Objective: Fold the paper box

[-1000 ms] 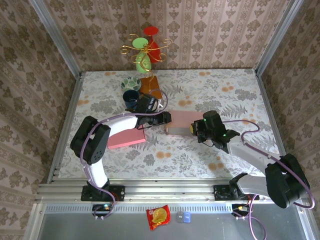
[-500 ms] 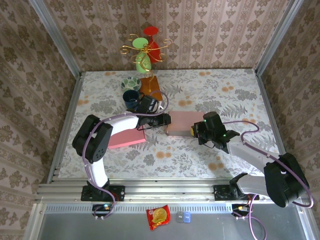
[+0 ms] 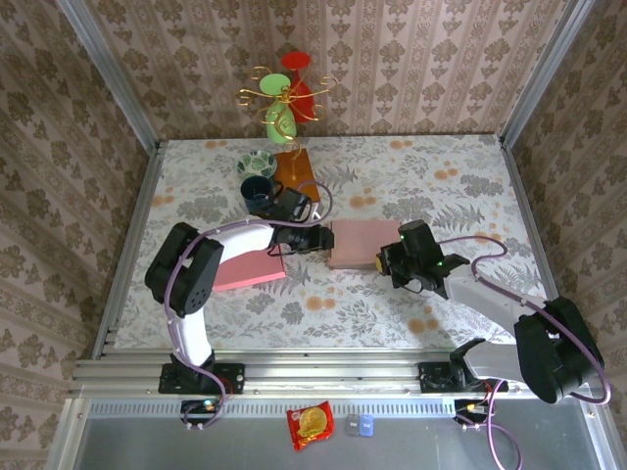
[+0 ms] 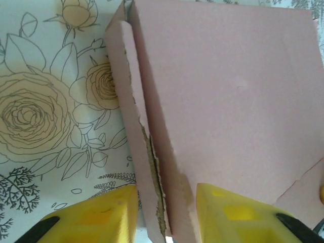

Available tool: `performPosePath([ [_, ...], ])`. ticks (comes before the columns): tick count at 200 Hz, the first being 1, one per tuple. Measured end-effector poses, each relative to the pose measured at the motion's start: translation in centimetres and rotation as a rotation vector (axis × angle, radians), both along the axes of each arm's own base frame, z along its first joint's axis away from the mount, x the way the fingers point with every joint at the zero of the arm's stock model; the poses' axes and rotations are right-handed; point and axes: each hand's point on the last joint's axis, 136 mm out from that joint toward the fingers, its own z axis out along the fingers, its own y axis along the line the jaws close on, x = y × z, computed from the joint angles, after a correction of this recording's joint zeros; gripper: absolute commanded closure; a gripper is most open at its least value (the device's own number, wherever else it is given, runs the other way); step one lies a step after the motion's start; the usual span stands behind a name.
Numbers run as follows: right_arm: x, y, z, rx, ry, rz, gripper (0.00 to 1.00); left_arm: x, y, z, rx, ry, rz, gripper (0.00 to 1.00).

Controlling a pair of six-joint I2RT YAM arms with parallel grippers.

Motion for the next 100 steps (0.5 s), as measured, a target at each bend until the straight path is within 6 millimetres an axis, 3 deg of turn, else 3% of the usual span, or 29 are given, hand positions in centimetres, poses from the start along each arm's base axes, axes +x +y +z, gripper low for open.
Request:
performPosePath([
  [41, -0.7, -0.2, -0.4, -0.024, 0.028, 0.033, 0.84, -0.4, -0.2, -0.1, 0.022, 0.0, -0.022, 0.61],
  [76, -1.2, -0.5, -0.3, -0.075, 0.047, 0.09, 0.58, -0.5, -0.5, -0.2, 0.022, -0.003, -0.031, 0.62],
  [100, -0.8, -0.9, 1.6, -0.139, 0.014, 0.182, 0.44, -0.5, -0.5, -0.2, 0.022, -0.004, -0.031, 0.63],
])
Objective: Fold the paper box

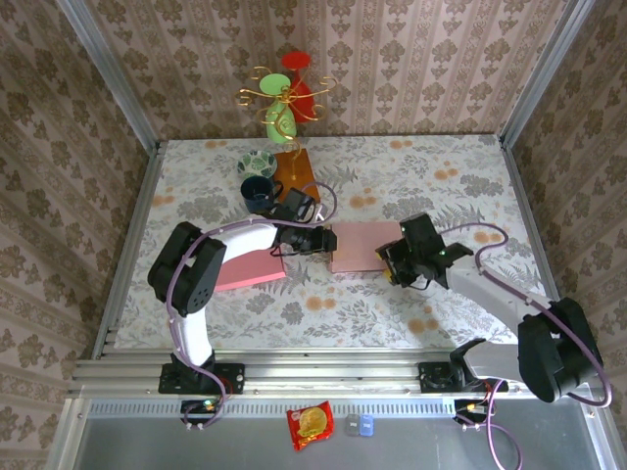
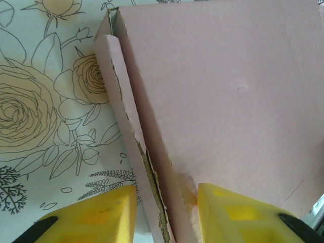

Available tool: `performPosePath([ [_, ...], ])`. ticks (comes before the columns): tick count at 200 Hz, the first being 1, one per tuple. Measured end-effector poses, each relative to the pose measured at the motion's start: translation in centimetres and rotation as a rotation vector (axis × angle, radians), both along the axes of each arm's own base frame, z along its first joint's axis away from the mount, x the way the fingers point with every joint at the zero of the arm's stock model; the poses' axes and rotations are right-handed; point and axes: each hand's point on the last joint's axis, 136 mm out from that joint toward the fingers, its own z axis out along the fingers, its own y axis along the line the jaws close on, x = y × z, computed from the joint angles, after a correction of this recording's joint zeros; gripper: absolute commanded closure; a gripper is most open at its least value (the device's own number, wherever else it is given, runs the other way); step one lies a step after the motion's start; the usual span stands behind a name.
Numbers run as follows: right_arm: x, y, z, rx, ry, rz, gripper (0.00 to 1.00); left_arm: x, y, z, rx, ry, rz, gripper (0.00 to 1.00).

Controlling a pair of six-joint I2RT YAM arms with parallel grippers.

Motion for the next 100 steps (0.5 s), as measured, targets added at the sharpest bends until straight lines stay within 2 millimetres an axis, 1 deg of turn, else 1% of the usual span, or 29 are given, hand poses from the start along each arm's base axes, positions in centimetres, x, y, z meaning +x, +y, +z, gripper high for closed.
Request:
performPosePath([
  [16, 0.2, -0.7, 2.0, -0.042, -0.048, 0.064, 0.37, 0.0, 0.0, 0.0, 0.0, 0.0, 0.0, 0.64],
  [29, 0.0, -1.7, 3.5, -0.08, -0.091, 0.107, 0.33, 0.0, 0.0, 0.0, 0.0, 0.0, 0.0, 0.64],
  [40, -0.3, -3.0, 4.7, -0.115, -0.128, 0.134, 0.32, 0.0, 0.0, 0.0, 0.0, 0.0, 0.0, 0.64],
  [59, -0.6, -5.5, 6.1, -0.172, -0.178, 0.161, 0.3, 0.0, 0.0, 0.0, 0.0, 0.0, -0.001, 0.64],
  [77, -0.3, -7.2, 6.4, -0.202, -0.206, 0.191, 0.29, 0.0, 0.0, 0.0, 0.0, -0.001, -0.001, 0.64],
  [92, 0.3, -8.1, 5.6, -0.216, -0.198, 0.238, 0.31, 0.0, 0.0, 0.0, 0.0, -0.001, 0.0, 0.65],
  [100, 0.8, -8.4, 4.7, -0.219, -0.18, 0.273, 0.32, 0.0, 0.0, 0.0, 0.0, -0.001, -0.001, 0.65],
])
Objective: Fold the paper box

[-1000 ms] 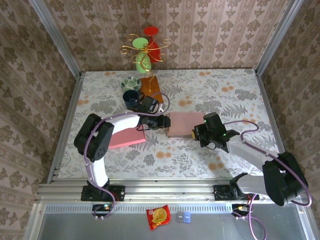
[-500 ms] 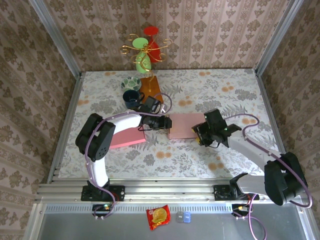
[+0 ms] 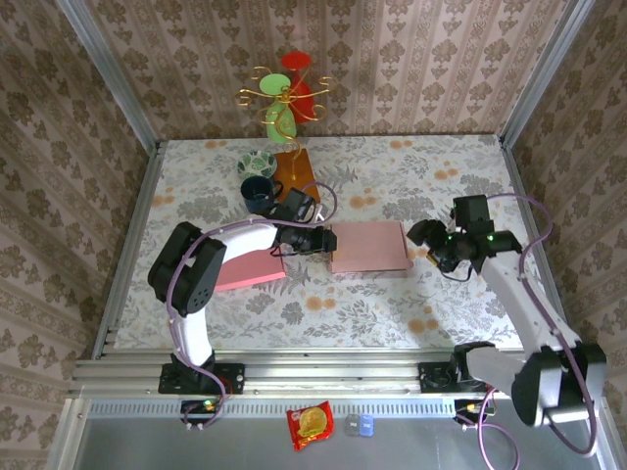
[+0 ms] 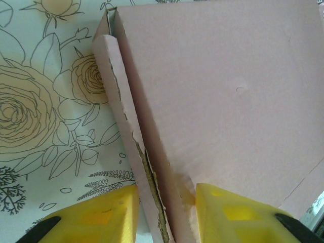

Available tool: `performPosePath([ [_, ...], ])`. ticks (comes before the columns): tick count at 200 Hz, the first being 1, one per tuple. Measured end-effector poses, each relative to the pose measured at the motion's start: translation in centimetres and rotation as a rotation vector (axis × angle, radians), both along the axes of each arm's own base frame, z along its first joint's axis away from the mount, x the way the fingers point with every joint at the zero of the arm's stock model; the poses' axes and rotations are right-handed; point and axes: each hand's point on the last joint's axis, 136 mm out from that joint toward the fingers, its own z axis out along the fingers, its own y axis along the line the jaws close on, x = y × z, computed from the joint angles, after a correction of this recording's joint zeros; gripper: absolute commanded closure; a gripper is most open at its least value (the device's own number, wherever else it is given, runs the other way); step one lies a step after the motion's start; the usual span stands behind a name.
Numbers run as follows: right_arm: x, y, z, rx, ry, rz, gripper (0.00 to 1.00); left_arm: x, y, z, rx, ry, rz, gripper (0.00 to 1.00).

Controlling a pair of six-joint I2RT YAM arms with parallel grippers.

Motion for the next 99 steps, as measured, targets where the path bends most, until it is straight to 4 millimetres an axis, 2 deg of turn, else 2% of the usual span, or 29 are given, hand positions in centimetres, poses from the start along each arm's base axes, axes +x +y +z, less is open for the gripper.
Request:
performPosePath([
  [53, 2.9, 0.7, -5.3, -0.035, 0.102, 0.252, 0.34, 0.0, 0.0, 0.0, 0.0, -0.006, -0.006, 0.64],
  [99, 5.2, 1.1, -7.6, -0.034, 0.127, 0.372, 0.42, 0.1, -0.1, -0.1, -0.003, -0.009, -0.006, 0.64],
])
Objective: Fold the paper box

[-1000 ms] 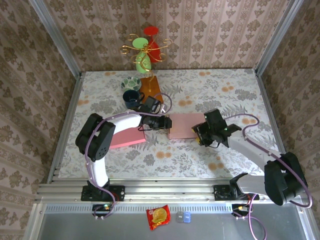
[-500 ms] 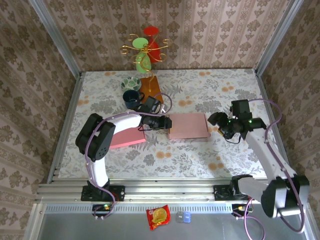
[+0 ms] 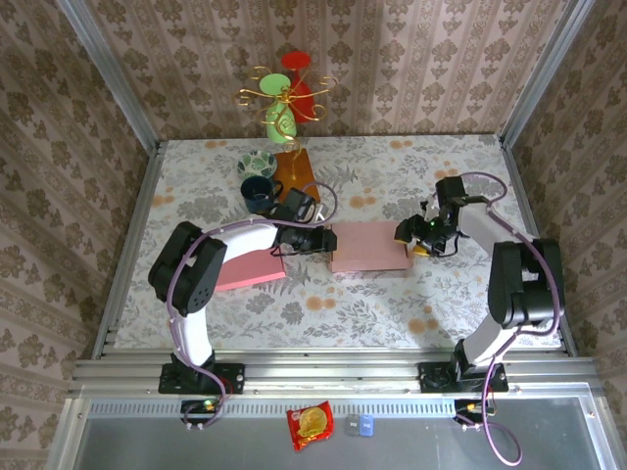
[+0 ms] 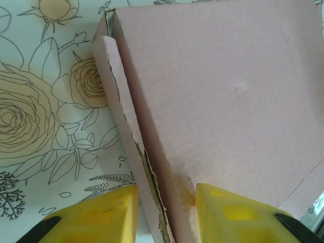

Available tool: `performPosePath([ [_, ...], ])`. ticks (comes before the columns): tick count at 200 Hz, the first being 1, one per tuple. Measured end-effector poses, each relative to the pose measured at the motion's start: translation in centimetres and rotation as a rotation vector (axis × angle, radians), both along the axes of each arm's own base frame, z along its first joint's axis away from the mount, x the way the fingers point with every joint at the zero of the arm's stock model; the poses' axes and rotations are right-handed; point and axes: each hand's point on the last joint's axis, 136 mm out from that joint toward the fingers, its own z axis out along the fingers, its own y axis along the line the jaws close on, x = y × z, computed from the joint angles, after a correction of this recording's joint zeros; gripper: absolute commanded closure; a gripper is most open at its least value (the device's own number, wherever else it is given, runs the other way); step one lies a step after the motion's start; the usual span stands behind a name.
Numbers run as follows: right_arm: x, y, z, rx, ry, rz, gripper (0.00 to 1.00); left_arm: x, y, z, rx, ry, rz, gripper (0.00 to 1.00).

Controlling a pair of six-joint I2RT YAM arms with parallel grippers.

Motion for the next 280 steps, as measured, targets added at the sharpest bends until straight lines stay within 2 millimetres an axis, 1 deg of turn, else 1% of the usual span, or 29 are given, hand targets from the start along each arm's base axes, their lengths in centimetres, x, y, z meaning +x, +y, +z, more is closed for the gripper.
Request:
performPosePath([
  [16, 0.2, 0.0, -0.5, -0.005, 0.006, 0.021, 0.45, 0.0, 0.0, -0.1, 0.0, 0.0, 0.0, 0.64],
  [49, -0.1, 0.0, -1.6, -0.011, 0.032, 0.046, 0.51, 0.0, 0.0, -0.3, 0.003, 0.003, 0.0, 0.64],
  [93, -0.3, 0.0, -2.1, -0.013, 0.05, 0.052, 0.61, 0.0, 0.0, -0.3, 0.003, 0.004, -0.001, 0.64],
  [124, -0.5, 0.4, -2.7, -0.013, 0.069, 0.062, 0.66, -0.1, -0.1, -0.5, 0.005, 0.007, -0.003, 0.64],
  [162, -0.5, 0.5, -2.7, -0.014, 0.069, 0.068, 0.73, -0.1, -0.1, -1.3, 0.01, 0.021, -0.006, 0.64],
  [211, -0.5, 0.5, -2.7, -0.02, 0.068, 0.069, 0.76, 0.0, -0.3, -1.2, 0.003, 0.014, -0.006, 0.65],
  [280, -0.5, 0.6, -2.8, -0.022, 0.07, 0.068, 0.84, -0.2, -0.7, -1.3, -0.001, 0.007, -0.016, 0.69],
])
